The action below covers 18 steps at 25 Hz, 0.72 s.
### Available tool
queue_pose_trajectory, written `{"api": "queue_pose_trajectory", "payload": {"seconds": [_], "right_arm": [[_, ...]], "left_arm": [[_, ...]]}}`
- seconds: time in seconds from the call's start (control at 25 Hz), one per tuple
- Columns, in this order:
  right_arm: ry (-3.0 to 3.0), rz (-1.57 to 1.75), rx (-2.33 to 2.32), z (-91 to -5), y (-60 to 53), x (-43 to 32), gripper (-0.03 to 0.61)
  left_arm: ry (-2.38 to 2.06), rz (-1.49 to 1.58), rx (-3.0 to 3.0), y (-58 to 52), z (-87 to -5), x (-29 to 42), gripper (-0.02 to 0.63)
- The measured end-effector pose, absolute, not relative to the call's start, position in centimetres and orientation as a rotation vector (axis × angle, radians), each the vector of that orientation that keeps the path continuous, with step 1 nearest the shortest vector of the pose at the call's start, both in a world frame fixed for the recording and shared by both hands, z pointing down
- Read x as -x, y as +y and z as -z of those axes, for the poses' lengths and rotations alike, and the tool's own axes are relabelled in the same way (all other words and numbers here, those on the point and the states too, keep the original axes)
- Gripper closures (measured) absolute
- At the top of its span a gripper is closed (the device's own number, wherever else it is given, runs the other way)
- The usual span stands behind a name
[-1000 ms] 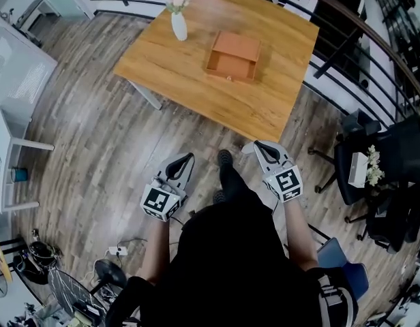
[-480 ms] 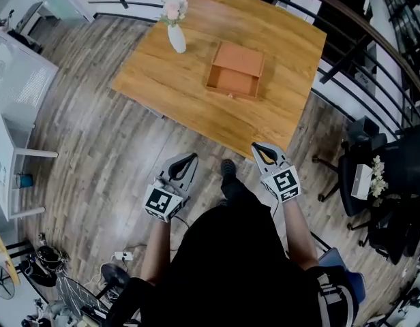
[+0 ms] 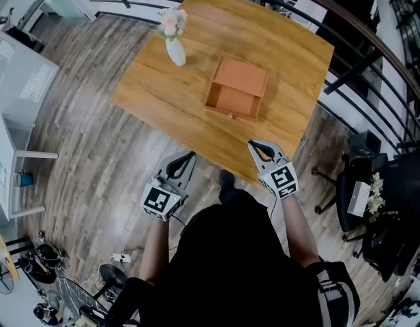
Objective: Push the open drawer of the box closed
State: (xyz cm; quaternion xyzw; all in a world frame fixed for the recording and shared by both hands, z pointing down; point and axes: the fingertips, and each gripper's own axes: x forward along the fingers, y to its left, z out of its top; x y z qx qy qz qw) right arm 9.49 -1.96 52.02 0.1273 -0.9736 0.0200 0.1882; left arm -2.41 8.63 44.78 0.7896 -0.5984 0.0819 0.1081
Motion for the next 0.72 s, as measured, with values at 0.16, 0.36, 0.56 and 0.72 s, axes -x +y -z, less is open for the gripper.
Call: {"api": "queue_pose_trajectory", "payload": {"seconds": [0.16, 0.36, 0.56, 0.72], "right_arm": [[-2.728, -0.049, -0.305, -52.2, -4.4, -7.6, 0.563], [-2.716, -0.024, -0.278, -52.2, -6.3, -5.8, 0.561], [-2.691, -0.030, -0.305, -52.6, -7.1, -5.6, 0.563], [-2.656, -0.048, -0.375, -53.4, -8.3, -5.5, 0.563]], "left_arm": [[-1.780, -0.224, -2.312, 5.6, -44.8, 3.7, 0.591], [-1.782, -0.207, -2.302, 3.3, -45.5, 5.3, 0.591], [-1.748, -0.169, -2.334, 1.1, -45.4, 5.8, 0.591], [-1.679, -0.173, -2.364, -0.7, -46.1, 7.0, 0.591]]}}
